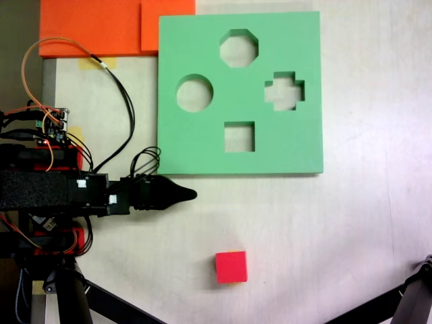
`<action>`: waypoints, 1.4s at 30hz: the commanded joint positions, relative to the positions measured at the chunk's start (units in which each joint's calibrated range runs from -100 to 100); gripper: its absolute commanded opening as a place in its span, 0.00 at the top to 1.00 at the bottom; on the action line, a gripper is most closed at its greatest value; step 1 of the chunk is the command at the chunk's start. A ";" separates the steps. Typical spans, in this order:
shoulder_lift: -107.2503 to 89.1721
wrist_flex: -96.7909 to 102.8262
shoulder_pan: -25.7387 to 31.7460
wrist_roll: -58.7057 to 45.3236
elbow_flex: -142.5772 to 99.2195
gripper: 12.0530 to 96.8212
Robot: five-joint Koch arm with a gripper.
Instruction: Put the square block into the corresponding hole
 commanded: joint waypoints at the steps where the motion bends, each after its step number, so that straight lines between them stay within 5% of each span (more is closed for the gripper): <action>1: -0.41 -5.63 0.24 -0.15 -0.78 0.57; 32: -0.41 -5.63 0.05 0.05 -0.78 0.57; 38: -0.41 -3.80 -5.52 23.15 -0.78 0.56; 42: -0.41 -5.53 -8.16 29.11 -0.78 0.57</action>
